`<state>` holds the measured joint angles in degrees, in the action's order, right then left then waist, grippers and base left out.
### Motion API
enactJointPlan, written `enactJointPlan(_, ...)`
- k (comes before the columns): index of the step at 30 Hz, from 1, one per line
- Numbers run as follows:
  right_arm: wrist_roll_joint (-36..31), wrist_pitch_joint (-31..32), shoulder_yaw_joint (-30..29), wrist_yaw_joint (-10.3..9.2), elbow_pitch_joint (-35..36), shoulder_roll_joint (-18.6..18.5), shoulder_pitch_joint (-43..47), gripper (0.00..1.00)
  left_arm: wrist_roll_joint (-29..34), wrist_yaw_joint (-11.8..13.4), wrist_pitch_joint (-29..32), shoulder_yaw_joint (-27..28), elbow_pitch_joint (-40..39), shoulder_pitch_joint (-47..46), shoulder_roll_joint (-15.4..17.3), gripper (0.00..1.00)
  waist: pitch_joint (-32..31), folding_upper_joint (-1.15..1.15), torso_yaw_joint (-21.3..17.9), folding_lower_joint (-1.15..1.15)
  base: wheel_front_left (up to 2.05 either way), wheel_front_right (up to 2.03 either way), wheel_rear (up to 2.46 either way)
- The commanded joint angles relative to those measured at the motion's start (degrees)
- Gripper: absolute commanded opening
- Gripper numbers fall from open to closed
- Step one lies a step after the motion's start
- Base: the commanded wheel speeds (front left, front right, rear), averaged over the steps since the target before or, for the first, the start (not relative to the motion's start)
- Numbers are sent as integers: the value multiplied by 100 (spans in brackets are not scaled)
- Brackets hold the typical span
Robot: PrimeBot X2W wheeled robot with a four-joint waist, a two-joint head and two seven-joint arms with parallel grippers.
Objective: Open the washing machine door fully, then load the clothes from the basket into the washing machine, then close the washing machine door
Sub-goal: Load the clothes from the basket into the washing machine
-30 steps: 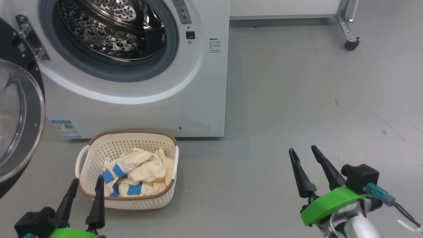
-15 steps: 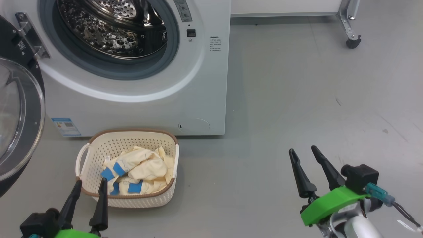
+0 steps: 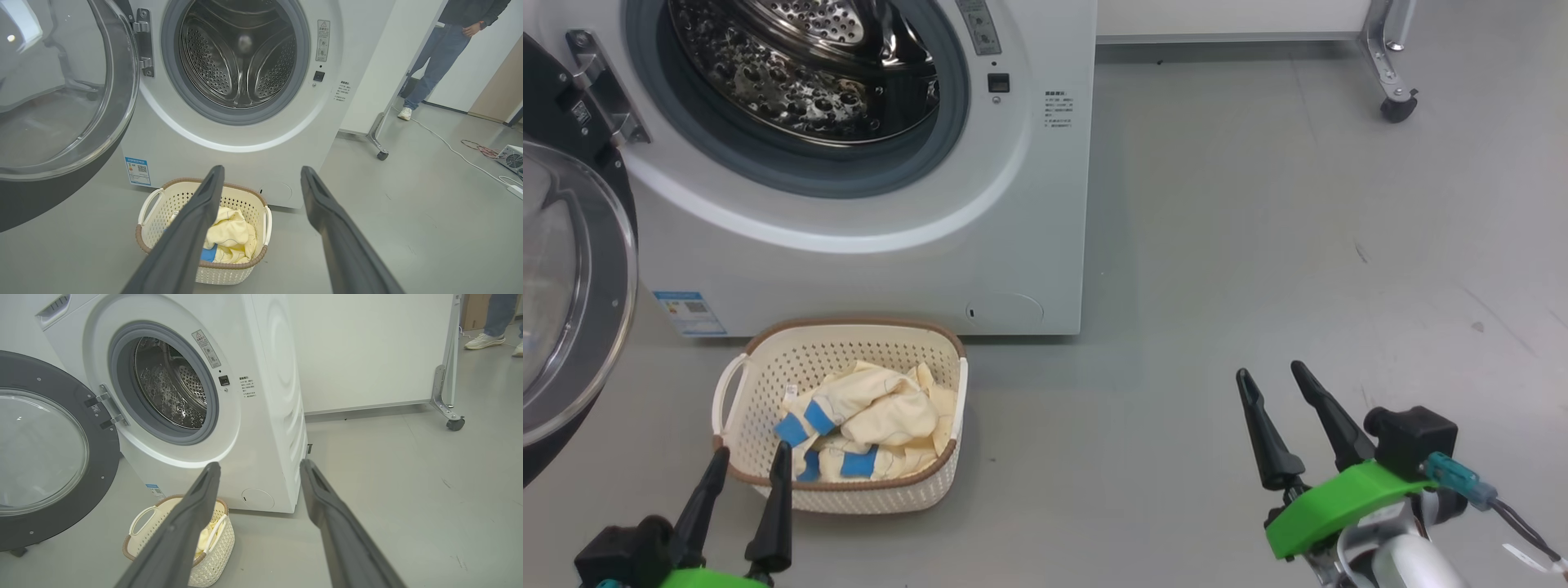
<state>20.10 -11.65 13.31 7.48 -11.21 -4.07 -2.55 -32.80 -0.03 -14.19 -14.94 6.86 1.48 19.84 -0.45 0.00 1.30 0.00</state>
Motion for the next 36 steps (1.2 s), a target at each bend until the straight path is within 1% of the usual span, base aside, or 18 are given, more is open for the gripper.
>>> enactJointPlan(1,-3,-76,101,1,156,-3,-142,100,-2,-18,-80,280,-135,-300,89,100,-4,0,4,0,0,0,0)
enactJointPlan(8,-11,-82,97,1,139,1,-149,100,-37,-42,-79,266,-127,-298,85,100,-4,0,19,0,0,0,0)
enactJointPlan(13,-11,-83,107,1,123,7,-154,100,-195,-190,-53,241,-141,-296,78,100,0,0,22,0,14,-14,0)
enactJointPlan(18,-15,-84,103,1,111,8,-149,100,-286,-223,-32,255,-163,-279,83,100,1,0,24,0,64,-64,0)
enactJointPlan(26,-19,-87,108,1,100,8,-143,100,-284,-193,-32,232,-181,-276,114,100,4,0,38,0,159,-159,0)
enactJointPlan(29,-20,-83,109,1,94,7,-142,100,-188,-114,-34,235,-166,-298,142,100,0,0,54,0,210,-211,1)
enactJointPlan(32,-22,-74,119,1,94,8,-150,100,-98,-89,-43,212,-153,-311,138,100,1,0,73,0,178,-178,0)
enactJointPlan(36,-21,-67,138,1,89,6,-151,100,-68,-122,-50,170,-113,-300,124,100,-6,0,94,0,131,-131,0)
